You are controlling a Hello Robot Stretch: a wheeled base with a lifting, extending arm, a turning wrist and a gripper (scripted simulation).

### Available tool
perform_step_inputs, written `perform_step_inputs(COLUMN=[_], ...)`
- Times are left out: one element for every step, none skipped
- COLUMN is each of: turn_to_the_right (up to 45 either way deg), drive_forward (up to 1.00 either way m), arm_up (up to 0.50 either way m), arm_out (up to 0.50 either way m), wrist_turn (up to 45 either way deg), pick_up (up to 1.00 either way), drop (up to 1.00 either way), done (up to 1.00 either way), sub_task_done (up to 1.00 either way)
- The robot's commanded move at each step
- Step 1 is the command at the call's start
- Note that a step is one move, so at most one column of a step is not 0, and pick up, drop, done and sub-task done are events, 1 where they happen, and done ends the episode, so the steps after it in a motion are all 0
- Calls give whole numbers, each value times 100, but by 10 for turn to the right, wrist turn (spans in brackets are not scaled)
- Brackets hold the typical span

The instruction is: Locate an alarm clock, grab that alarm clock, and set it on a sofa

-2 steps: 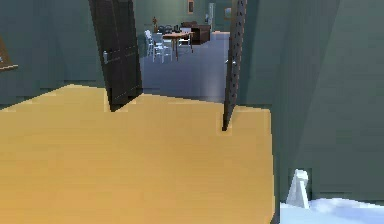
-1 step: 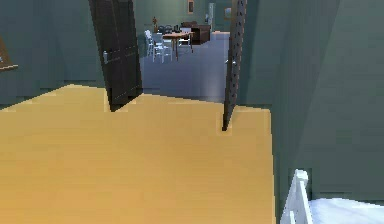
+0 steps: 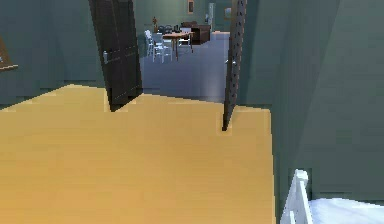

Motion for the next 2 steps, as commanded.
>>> perform_step_inputs(turn_to_the_right=[-450, -240], drive_forward=[0, 0], arm_up=[0, 0], arm_out=[0, 0], wrist_turn=[0, 0], pick_up=[0, 0], drop=[0, 0], done=[0, 0], sub_task_done=[0, 0])
